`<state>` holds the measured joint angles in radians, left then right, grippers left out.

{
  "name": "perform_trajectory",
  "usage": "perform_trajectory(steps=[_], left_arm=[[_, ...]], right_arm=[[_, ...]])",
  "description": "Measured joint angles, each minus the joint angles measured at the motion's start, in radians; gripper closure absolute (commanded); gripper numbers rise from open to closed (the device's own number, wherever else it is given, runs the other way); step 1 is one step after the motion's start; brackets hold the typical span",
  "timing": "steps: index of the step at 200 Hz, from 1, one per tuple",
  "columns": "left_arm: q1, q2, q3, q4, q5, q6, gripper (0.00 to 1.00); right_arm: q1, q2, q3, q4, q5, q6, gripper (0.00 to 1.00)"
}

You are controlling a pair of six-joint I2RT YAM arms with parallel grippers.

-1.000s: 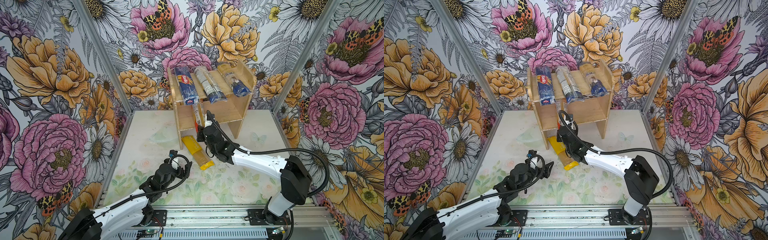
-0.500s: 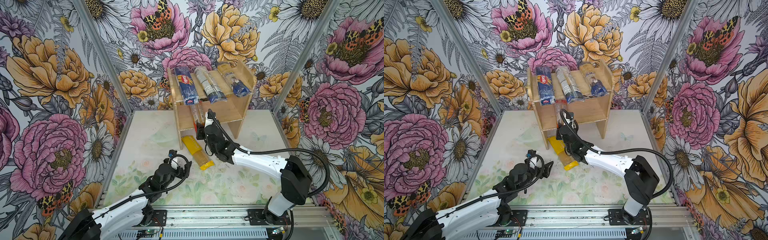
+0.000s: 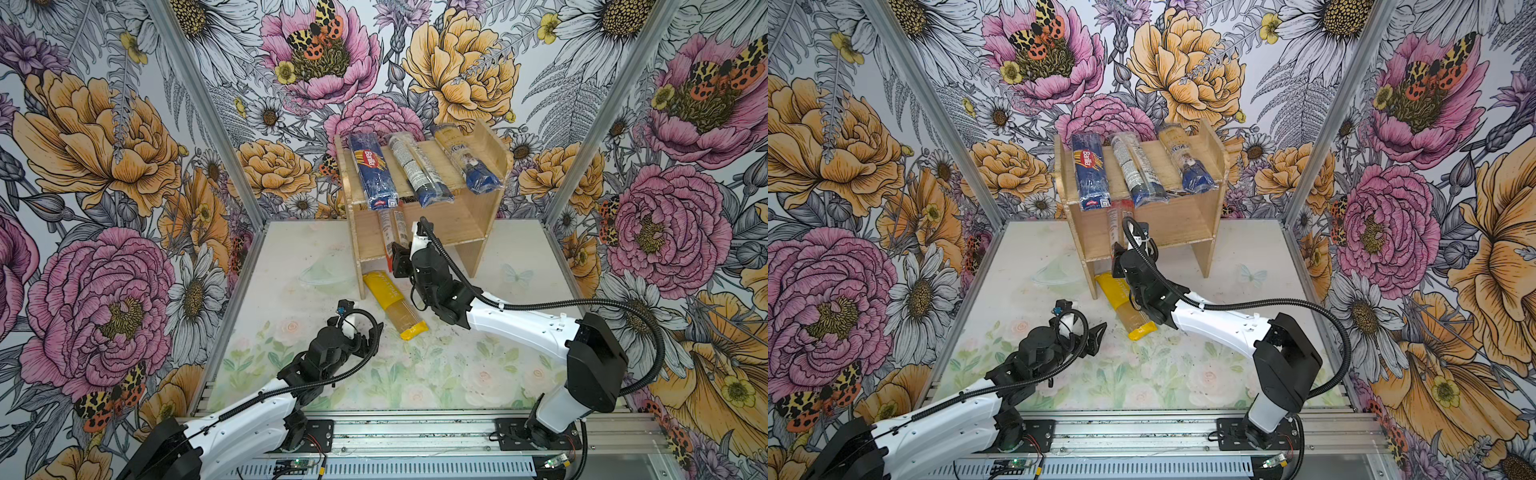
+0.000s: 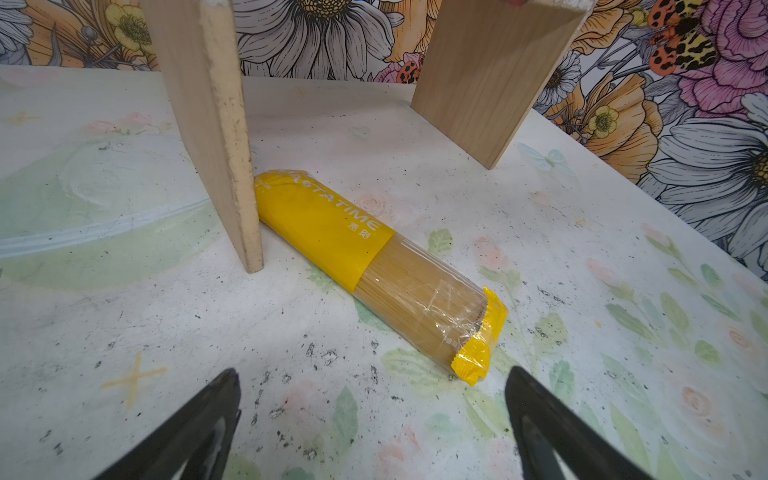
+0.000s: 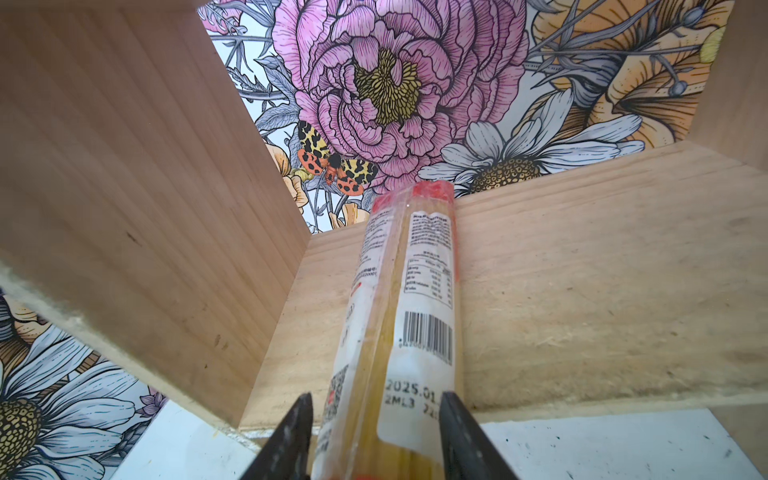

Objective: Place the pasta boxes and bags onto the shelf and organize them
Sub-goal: 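Open the right gripper and release the red-and-white bag in the shelf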

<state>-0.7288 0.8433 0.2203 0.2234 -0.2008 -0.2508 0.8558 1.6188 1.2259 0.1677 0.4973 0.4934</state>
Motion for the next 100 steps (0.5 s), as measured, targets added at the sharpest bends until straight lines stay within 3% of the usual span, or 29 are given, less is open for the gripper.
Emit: perform_trajectory(steps=[100], left_arm=[[0.002,0.01,0.0,0.001,0.0,0.0,0.01]], right_arm=[[-0.001,-0.116,-0.091,0.01,-0.031,-0.095,0.39]])
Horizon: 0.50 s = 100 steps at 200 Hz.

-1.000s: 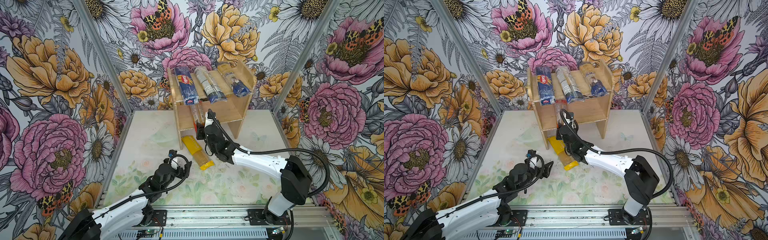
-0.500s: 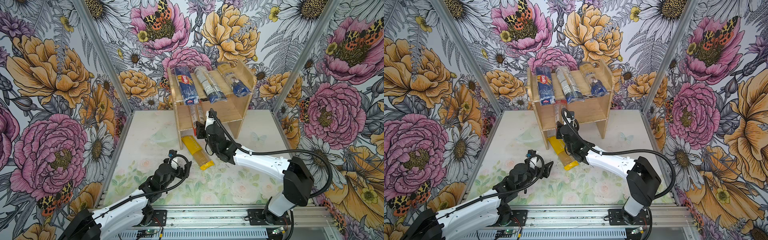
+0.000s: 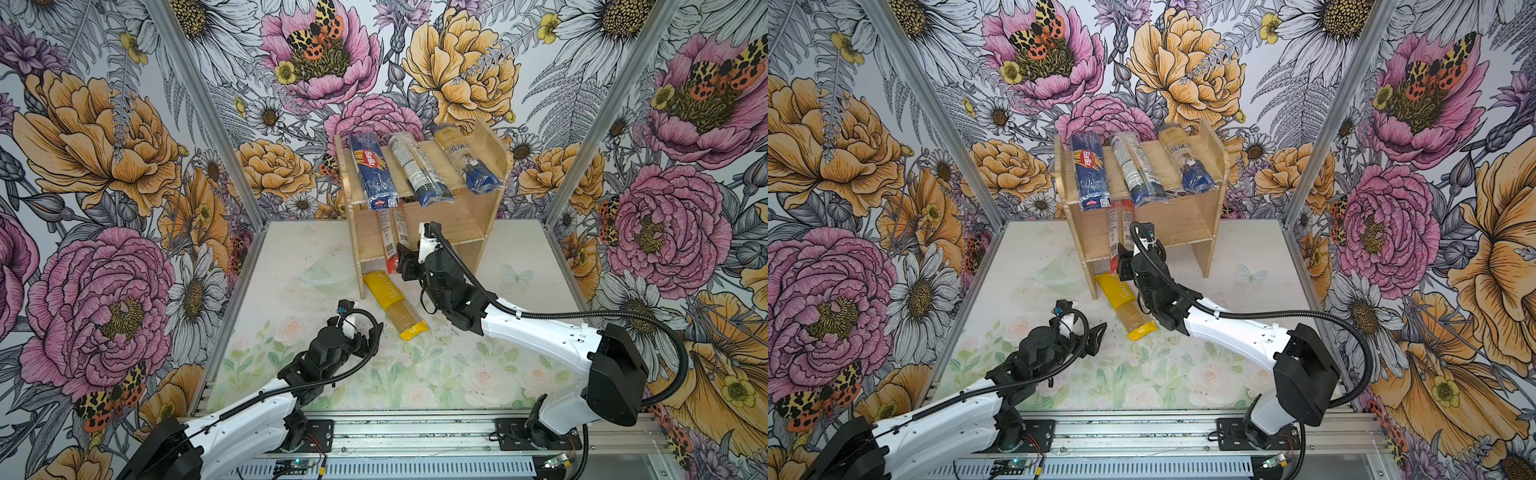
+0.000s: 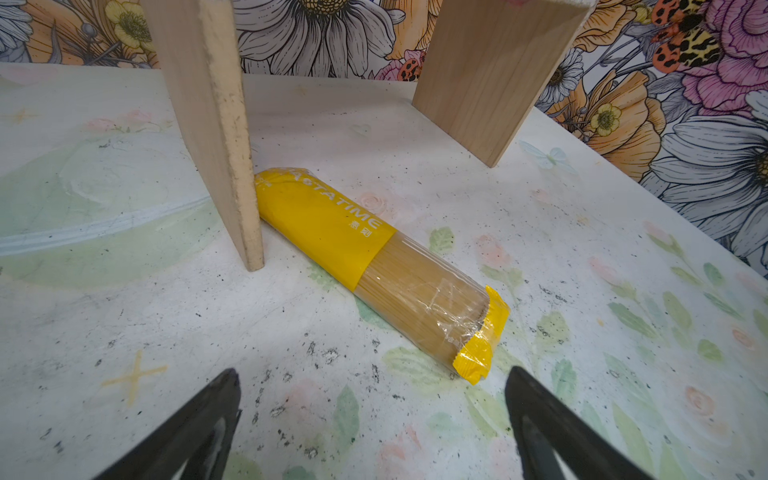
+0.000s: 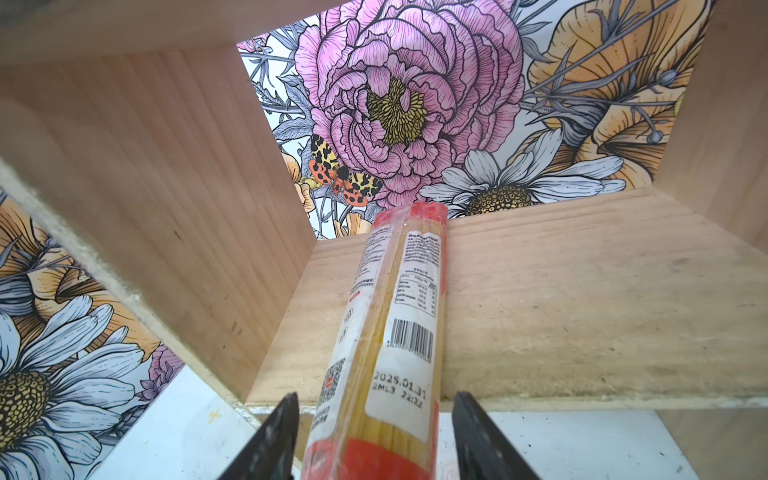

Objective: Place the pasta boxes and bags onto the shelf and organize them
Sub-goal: 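Open the right gripper and release the red-and-white bag in the shelf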

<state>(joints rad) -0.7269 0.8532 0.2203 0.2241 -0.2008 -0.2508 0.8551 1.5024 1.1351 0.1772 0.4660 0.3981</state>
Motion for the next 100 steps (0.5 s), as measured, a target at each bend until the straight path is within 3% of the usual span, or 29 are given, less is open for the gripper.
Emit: perform_trajectory(steps=[100], left_arm=[[0.003,0.019,0.0,0.0,-0.016,-0.063,0.01]], right_arm=[[-0.097,-0.336,-0.306,-0.016,-0.125,-0.043,0.31]])
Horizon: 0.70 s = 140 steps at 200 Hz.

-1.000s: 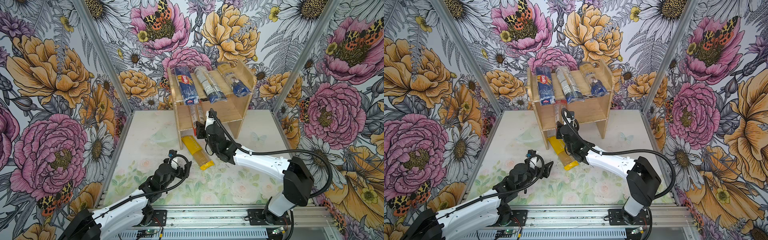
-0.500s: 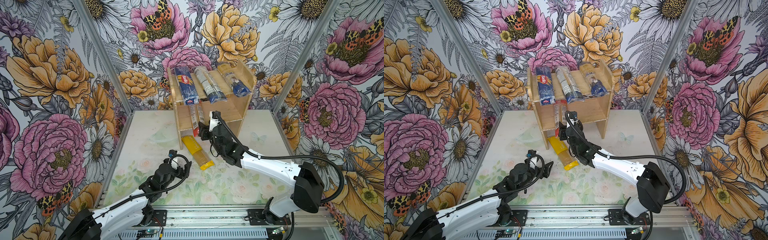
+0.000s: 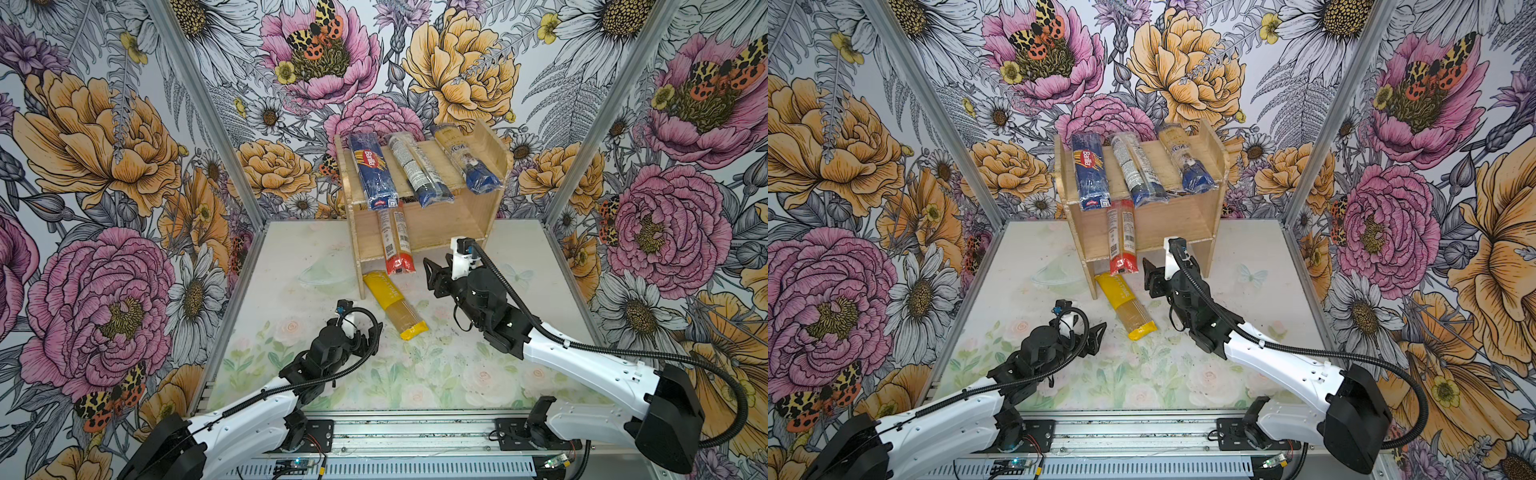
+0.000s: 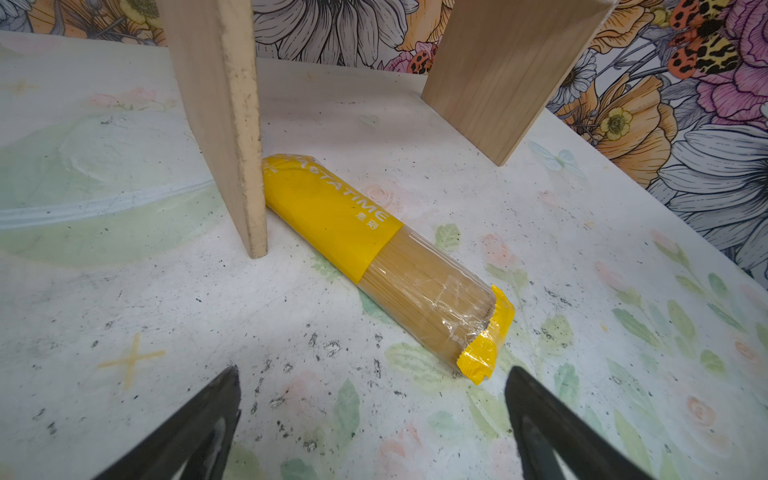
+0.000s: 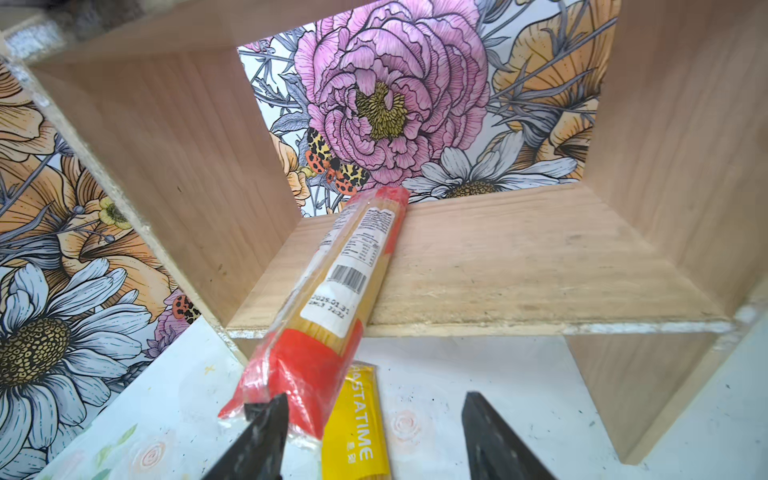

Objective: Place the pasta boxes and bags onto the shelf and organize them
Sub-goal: 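Open the right gripper and release the red-and-white bag in the shelf, then withdraw the right gripper while the left gripper moves toward the yellow bag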

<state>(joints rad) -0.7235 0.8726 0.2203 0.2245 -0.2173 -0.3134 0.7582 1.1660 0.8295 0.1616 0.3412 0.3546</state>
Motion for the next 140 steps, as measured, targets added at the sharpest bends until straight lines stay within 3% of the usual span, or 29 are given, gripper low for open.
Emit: perform_trajectory(steps=[34,75,140], left_arm=[[-0.014,0.003,0.0,0.0,-0.042,-0.049,0.01],[-0.096,0.056,0.013,-0.021,-0.141,-0.133,0.01],[-0.251,0.283,0.14,-0.037,-0.29,-0.254,0.01]], right_arm=[[-0.061,-0.085,-0.135,-0.02,-0.059,0.031,0.31],[-0.116,-0.1,-0.249,-0.06,-0.149,0.083,0.31],[-0.126,0.111,-0.272,-0.055,-0.224,0.099,0.35]])
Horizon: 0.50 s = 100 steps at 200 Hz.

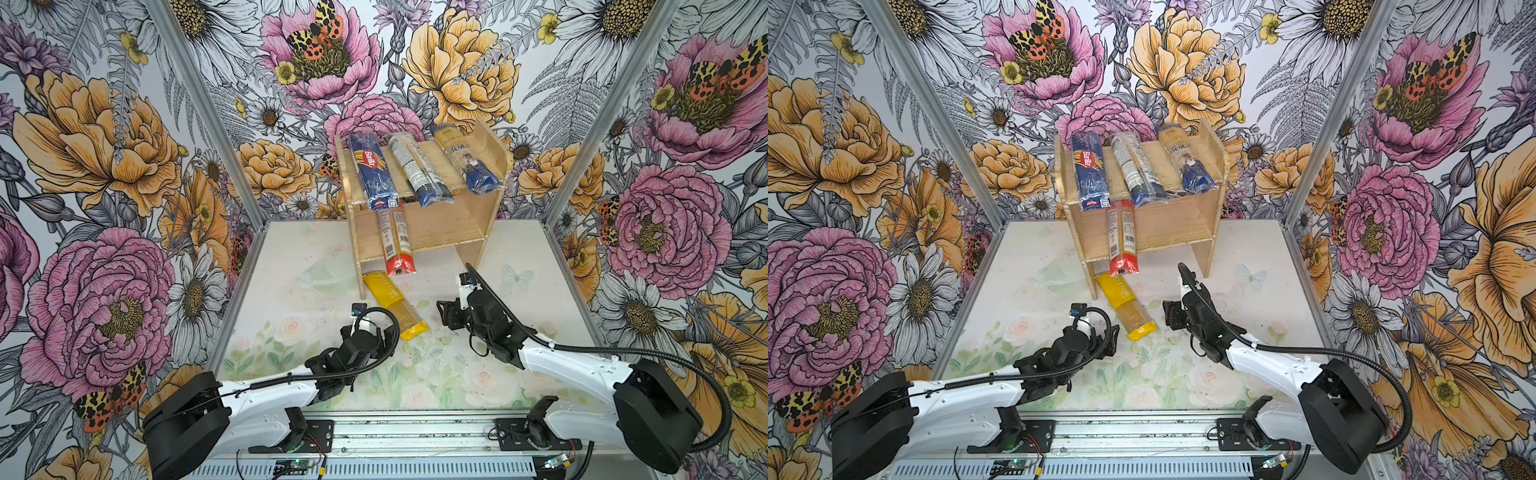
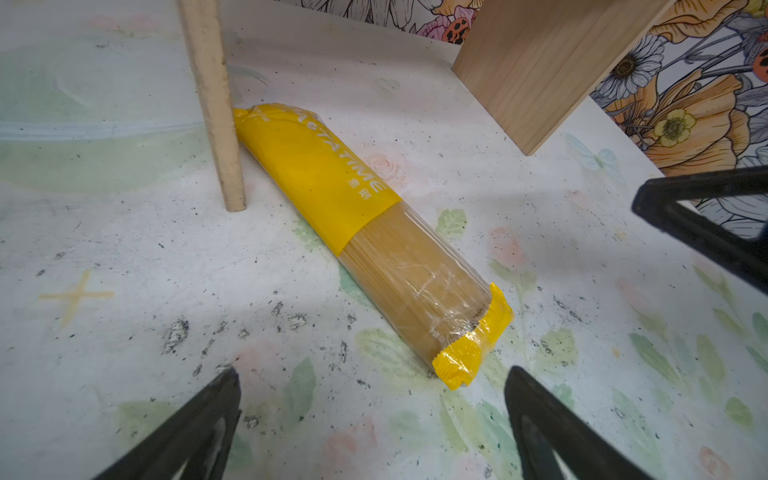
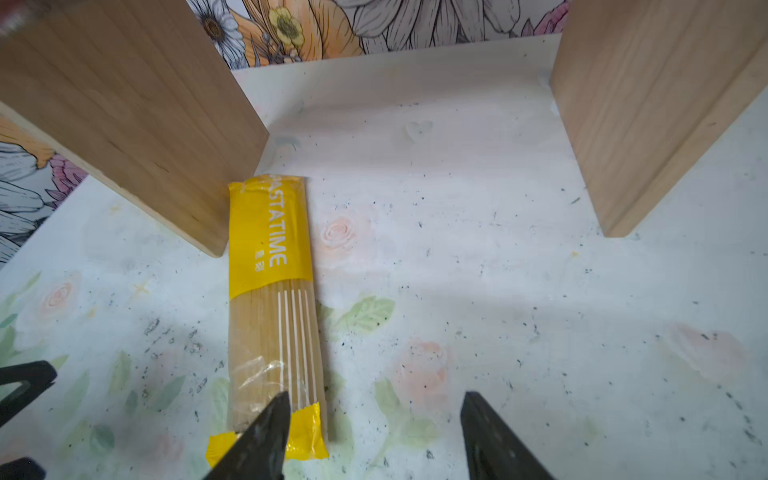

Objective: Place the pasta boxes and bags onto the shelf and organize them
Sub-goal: 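Withdraw the right gripper while the left gripper moves toward the yellow bag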

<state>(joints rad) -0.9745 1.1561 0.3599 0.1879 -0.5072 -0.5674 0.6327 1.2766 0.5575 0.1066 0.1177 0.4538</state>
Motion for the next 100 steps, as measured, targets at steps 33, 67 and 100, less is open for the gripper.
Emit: perform_trajectory(steps=[33,67,100], left_arm=[[-0.025,0.12,0.032,0.039,-0.012,-0.048,0.01],[-0.038,0.177,0.033,0.056,-0.029,-0.085,0.01],[-0.049,0.199,0.035,0.069,-0.038,-0.106,0.01]], right_arm=[[0.039,0.103,-0.023,0.047,0.01,-0.012,0.36],[0.081,0.189,-0.023,0.079,0.027,-0.029,0.36],[0.098,0.253,-0.02,0.109,0.035,-0.031,0.36]])
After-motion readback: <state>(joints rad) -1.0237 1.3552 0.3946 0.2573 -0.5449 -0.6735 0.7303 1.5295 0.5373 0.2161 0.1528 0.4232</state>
